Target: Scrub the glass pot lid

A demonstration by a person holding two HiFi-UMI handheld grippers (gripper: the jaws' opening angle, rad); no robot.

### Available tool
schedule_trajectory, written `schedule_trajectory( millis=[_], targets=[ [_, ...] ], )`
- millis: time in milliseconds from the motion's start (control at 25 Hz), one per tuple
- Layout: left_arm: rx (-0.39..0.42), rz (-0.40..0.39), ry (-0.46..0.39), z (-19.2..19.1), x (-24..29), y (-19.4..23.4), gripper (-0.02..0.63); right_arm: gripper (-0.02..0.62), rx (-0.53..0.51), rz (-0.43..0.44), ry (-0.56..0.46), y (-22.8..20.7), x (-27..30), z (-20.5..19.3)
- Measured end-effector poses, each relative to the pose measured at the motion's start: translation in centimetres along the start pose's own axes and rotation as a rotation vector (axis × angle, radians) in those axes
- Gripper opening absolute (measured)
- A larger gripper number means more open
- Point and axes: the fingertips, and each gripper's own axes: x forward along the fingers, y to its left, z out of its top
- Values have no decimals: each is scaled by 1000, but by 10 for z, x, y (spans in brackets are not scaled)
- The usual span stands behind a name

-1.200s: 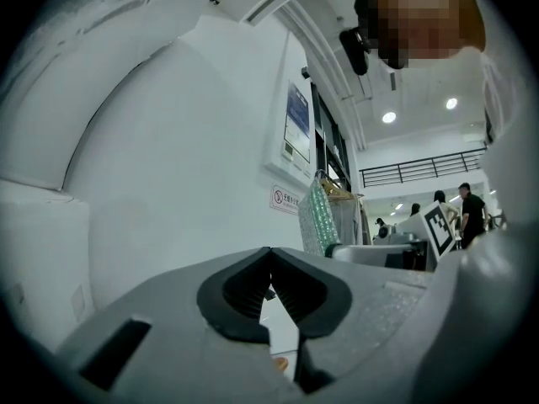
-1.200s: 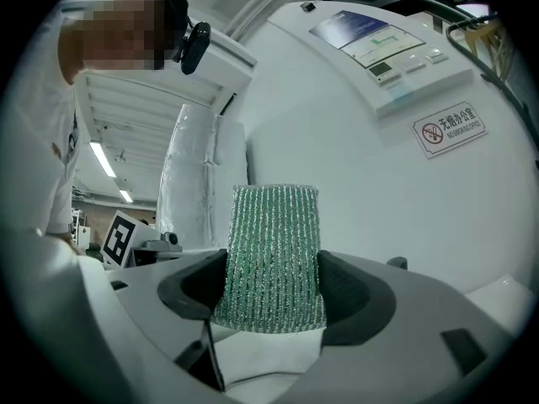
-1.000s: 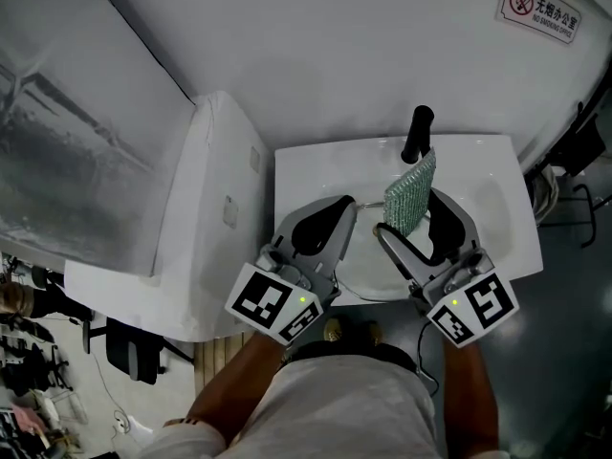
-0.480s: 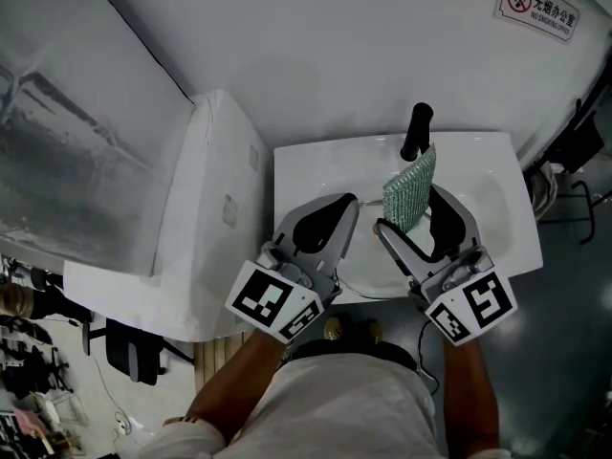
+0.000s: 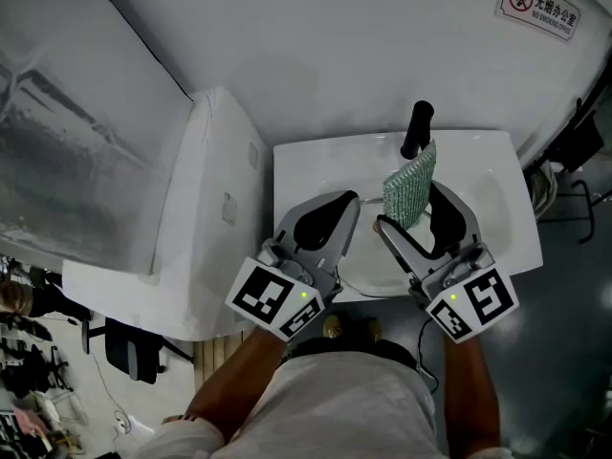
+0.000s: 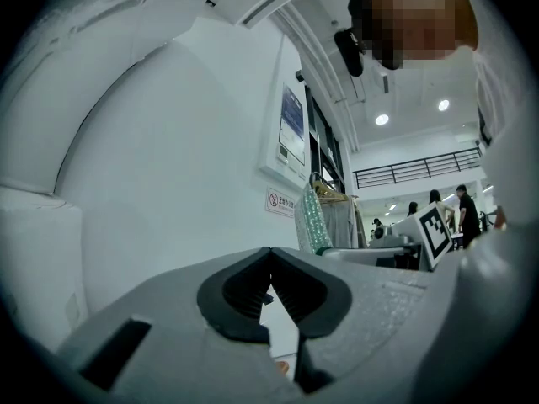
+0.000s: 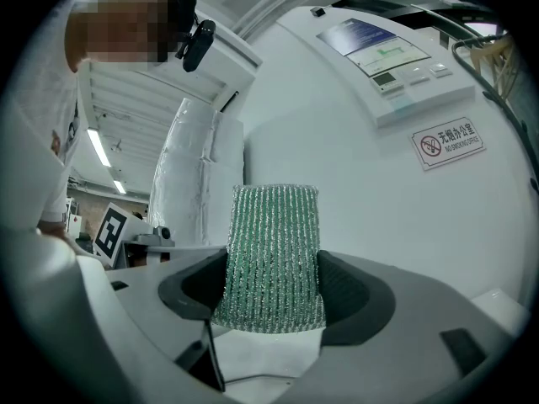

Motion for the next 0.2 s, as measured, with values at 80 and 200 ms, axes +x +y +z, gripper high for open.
schedule_trajectory(
  millis=[80, 200],
  targets=[
    [0, 0, 0, 0, 0, 1, 15, 336, 1, 1, 0, 0, 1, 0],
    [1, 1, 0, 0, 0, 1, 15, 336, 4, 1, 1, -1, 1, -1]
  ],
)
